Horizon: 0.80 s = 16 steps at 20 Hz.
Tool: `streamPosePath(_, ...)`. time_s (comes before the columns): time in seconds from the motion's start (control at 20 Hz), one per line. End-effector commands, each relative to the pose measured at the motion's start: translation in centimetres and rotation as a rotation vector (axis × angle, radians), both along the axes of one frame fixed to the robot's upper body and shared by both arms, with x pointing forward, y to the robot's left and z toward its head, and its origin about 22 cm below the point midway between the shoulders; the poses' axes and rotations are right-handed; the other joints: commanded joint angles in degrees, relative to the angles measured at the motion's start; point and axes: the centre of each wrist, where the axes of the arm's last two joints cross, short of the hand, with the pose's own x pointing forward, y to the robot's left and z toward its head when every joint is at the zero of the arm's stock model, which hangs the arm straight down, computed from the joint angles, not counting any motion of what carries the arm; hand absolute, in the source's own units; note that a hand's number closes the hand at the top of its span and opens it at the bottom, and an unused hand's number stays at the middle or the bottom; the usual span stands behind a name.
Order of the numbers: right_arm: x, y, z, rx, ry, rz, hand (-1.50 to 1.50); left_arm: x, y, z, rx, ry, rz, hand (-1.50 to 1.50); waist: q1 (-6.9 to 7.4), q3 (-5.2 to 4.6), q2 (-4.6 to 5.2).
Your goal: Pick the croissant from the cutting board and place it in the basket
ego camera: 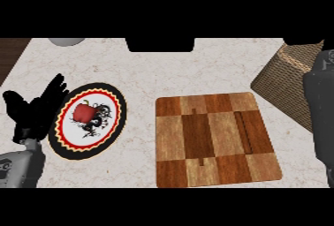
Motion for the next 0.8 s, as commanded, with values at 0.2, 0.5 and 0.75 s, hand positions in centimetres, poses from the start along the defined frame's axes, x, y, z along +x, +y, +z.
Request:
streamPosePath(0.2, 0.6, -3.6, -4.3, 0.042, -0.041, -0.001, 1.5, 0.7, -0.2, 0.9, -0.002, 0.005, -0.02, 0.0, 0.43, 0.0, 0.09)
streamPosePath(0.5, -0.2, -8.1, -5.5, 0.133, -0.101, -0.194, -1.5, 0.6, 0.0, -0.6, -0.013, -0.004, 0.012, 0.0, 0.18, -0.01, 0.14)
streamPosePath(0.75, 1.4, -7.9, -5.2, 0.11, -0.075, -0.101, -1.5, -0.2, -2.6, -0.8, 0.006, 0.003, -0.012, 0.0, 0.54, 0.0, 0.05)
